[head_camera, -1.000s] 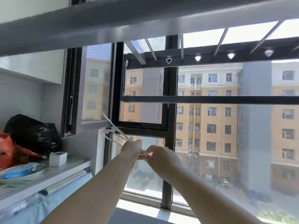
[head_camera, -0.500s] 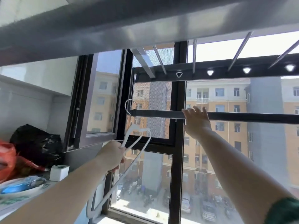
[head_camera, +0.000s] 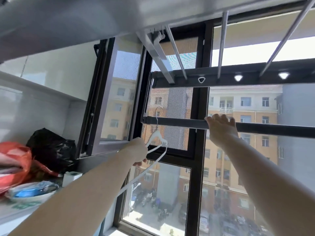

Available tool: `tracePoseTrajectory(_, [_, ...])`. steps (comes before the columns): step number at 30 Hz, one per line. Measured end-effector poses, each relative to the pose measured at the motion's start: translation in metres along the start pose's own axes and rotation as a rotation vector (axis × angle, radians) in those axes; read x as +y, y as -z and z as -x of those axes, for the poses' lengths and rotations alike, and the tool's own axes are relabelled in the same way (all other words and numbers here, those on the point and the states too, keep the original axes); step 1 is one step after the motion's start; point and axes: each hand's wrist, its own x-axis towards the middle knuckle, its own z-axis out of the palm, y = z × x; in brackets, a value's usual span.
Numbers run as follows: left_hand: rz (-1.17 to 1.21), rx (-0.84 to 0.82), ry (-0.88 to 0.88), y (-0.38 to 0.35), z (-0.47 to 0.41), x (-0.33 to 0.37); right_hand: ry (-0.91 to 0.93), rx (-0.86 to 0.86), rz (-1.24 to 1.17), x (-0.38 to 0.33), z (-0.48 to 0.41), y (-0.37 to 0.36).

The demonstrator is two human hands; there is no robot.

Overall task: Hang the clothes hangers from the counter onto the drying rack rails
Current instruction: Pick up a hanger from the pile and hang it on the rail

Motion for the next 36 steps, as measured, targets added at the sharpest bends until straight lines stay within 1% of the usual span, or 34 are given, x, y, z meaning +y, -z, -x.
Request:
tracePoseTrajectory(5, [-0.026, 0.038, 0.060, 0.001, -0.006, 0.001, 0.022, 0.003, -0.013, 0.002, 0.006, 0.003])
tracePoseTrajectory(12, [-0.125, 0.005, 0.161, 0.002, -0.008, -0.014, 0.011, -0.019, -0.047, 0.006, 0.012, 0.007])
tracePoseTrajectory(18, [-0.159, 0.018, 0.095, 0.000, -0.011, -0.017, 0.008, -0.013, -0.050, 0.006, 0.014, 0.008])
tracePoseTrajectory(23, [-0.207, 0.009, 0.088, -0.002, -0.008, -0.013, 0.007, -0.023, -0.044, 0.005, 0.013, 0.007])
tracePoseTrajectory(31, [-0.060, 0.055, 0.077, -0.006, -0.019, -0.021, -0.008, -0.035, -0.047, 0.006, 0.013, 0.003])
tracePoseTrajectory(36, [-0.151, 0.028, -0.010, -0.005, -0.029, -0.026, -0.025, -0.042, -0.050, 0.008, 0.015, -0.002])
